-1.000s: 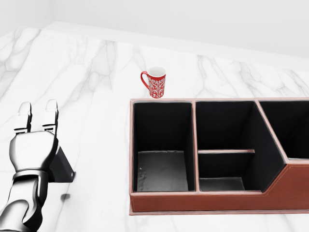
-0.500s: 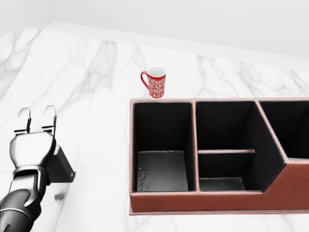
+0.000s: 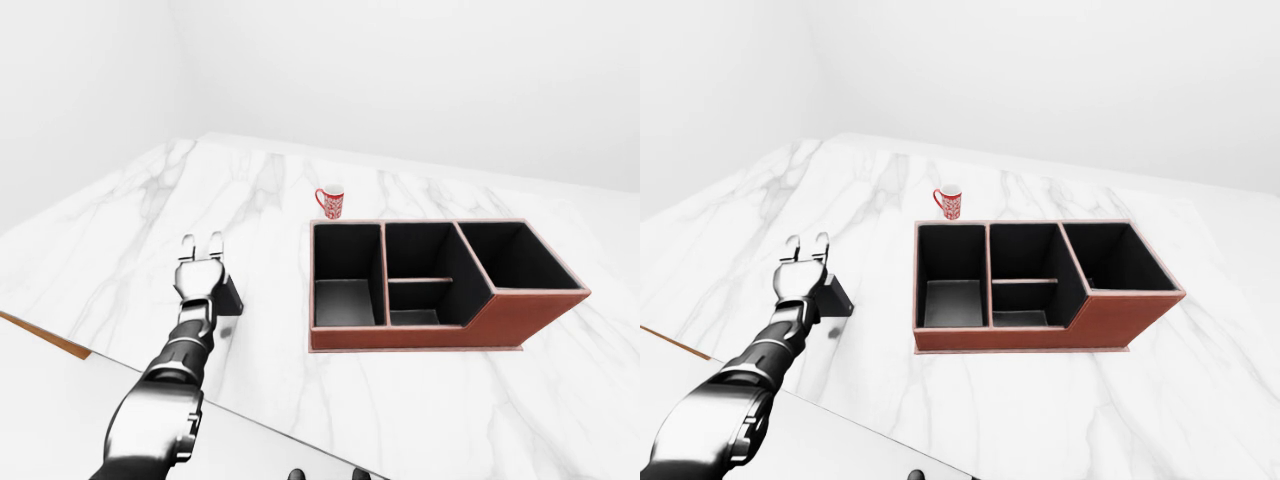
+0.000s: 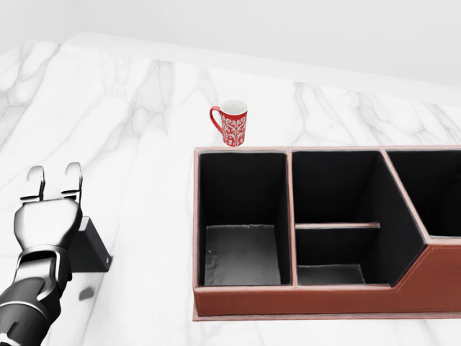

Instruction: Pick up the book and place it in the left compartment of the caddy.

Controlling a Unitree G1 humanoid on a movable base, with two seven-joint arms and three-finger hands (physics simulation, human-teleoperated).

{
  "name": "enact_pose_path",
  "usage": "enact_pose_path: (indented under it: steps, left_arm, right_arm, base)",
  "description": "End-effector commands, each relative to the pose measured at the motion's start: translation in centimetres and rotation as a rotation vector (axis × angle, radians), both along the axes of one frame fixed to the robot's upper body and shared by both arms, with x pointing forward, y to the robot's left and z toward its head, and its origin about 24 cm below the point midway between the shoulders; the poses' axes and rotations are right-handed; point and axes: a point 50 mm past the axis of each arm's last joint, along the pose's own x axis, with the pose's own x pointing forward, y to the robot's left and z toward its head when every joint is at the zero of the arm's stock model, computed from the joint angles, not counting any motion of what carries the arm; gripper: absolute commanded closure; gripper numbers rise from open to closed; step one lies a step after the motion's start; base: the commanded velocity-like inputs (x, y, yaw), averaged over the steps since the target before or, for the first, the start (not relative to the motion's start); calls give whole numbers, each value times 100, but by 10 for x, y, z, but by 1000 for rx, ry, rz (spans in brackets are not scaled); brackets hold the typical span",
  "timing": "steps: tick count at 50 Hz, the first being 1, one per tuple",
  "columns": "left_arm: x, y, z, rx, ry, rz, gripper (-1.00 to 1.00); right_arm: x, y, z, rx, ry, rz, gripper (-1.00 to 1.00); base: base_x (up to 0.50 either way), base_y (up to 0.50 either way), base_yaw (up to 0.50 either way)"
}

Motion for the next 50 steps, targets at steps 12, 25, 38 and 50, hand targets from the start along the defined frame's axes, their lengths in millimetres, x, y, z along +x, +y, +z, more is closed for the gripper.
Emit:
enact_pose_path:
  steps: [12, 25, 38, 50]
  left_arm:
    - [-2, 6, -4, -16, 58, 32, -100]
    - [-6, 5, -14, -35, 169, 39, -100]
    - [-11, 2, -24, -35, 229, 33, -100]
    - [-16, 3, -31, -41, 275, 40, -100]
  right_arm:
    - [2, -1, -2, 5, 6, 4, -100]
    - [1, 0, 0, 3, 0, 0, -100]
    - [1, 0, 0, 6, -1, 1, -100]
    - [0, -1, 0, 5, -1, 0, -100]
  base:
    - [0, 0, 0]
    - [0, 0, 0]
    - [0, 0, 0]
    - [0, 0, 0]
